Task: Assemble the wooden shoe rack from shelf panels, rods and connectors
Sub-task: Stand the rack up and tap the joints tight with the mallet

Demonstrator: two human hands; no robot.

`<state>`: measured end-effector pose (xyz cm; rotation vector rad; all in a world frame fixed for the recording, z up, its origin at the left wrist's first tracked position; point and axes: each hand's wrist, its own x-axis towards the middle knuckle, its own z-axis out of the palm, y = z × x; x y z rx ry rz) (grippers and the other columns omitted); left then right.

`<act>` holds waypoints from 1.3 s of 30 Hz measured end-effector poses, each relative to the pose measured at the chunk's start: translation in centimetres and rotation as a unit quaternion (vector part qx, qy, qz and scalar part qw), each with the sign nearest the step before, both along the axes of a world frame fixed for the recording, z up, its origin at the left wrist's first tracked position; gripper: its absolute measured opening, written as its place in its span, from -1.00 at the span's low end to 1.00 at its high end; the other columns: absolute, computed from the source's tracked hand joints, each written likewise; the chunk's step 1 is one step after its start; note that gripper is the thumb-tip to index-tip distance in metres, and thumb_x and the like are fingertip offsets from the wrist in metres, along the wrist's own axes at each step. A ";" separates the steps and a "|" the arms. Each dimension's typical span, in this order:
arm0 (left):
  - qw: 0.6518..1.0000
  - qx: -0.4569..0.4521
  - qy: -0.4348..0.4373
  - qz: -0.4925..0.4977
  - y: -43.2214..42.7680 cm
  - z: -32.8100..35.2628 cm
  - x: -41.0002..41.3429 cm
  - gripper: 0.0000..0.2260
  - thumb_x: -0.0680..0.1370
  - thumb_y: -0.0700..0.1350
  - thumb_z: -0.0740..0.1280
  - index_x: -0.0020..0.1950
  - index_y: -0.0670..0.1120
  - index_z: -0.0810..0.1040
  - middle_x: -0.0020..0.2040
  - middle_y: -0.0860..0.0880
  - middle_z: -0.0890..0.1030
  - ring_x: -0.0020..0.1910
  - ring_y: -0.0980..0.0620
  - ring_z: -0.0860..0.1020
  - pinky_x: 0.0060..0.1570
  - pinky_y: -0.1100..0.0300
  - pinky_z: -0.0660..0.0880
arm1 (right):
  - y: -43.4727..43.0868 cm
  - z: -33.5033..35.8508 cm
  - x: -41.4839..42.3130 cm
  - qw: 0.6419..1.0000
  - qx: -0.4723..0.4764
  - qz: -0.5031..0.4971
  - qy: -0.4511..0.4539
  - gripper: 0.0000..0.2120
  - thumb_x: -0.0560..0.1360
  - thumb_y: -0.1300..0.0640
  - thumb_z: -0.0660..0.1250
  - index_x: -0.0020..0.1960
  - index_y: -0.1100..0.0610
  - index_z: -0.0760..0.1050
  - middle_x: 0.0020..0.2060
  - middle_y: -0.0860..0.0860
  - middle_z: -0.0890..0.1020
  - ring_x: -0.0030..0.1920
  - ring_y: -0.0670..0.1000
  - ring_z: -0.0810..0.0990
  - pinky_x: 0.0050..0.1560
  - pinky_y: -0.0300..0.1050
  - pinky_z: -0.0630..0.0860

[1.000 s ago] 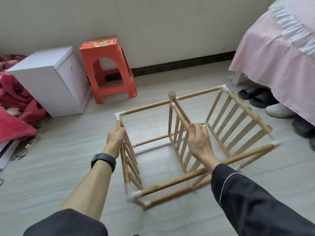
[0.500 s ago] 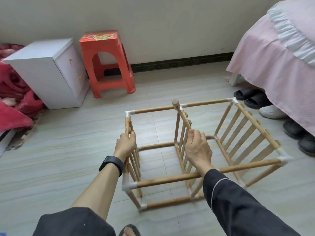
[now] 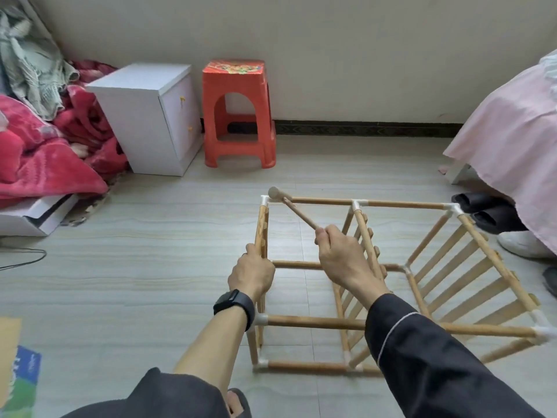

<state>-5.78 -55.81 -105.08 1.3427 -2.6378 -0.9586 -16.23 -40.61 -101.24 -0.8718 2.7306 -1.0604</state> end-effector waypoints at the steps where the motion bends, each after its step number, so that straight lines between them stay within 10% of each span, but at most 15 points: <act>1: 1.000 -0.005 0.001 0.003 0.0 -0.1 -0.1 -0.80 0.61 -0.07 0.11 0.20 -0.09 0.33 0.10 -0.13 0.59 -0.06 -0.19 0.52 -0.08 0.00 0.47 | -0.8 0.1 -0.6 1.000 0.004 0.009 -0.016 -0.64 0.70 -0.12 0.01 -0.06 0.03 0.46 -0.29 0.02 0.60 -0.33 0.05 0.55 -0.37 0.00 0.43; 26: 0.998 0.064 0.022 -0.004 -0.8 0.0 -0.5 -0.78 0.61 -0.04 0.14 0.22 -0.08 0.36 0.14 -0.11 0.56 0.07 -0.21 0.53 0.10 -0.07 0.51 | -8.0 -2.3 -5.1 0.998 0.053 0.028 -0.032 -0.61 0.70 -0.11 0.02 -0.04 0.10 0.49 -0.18 0.06 0.62 -0.19 0.07 0.55 -0.27 -0.01 0.36; 32: 0.998 0.064 0.023 -0.004 -0.7 0.1 -0.5 -0.78 0.59 -0.07 0.13 0.21 -0.07 0.36 0.09 -0.09 0.56 0.03 -0.19 0.54 0.10 -0.10 0.52 | -8.3 -0.9 -4.5 0.989 -0.119 0.016 0.088 -0.61 0.72 -0.13 -0.05 0.00 0.10 0.39 -0.42 -0.02 0.53 -0.48 0.00 0.48 -0.49 -0.15 0.29; 37: 0.998 0.066 0.023 0.001 -0.7 0.2 -0.5 -0.79 0.58 -0.06 0.14 0.19 -0.07 0.37 0.09 -0.09 0.56 0.03 -0.20 0.53 0.09 -0.07 0.51 | -8.4 -2.0 -4.9 0.977 0.200 0.015 0.078 -0.65 0.72 -0.14 -0.11 -0.01 0.05 0.30 -0.31 0.03 0.49 -0.36 0.03 0.39 -0.32 -0.02 0.27; 39: 0.998 0.065 0.022 0.000 -0.6 0.2 -0.6 -0.79 0.58 -0.06 0.14 0.18 -0.06 0.37 0.08 -0.09 0.56 0.02 -0.19 0.53 0.08 -0.07 0.52 | -8.5 -2.1 -5.1 0.987 0.142 0.008 0.072 -0.61 0.71 -0.16 -0.10 -0.03 0.06 0.35 -0.32 0.01 0.50 -0.35 0.04 0.43 -0.33 -0.03 0.28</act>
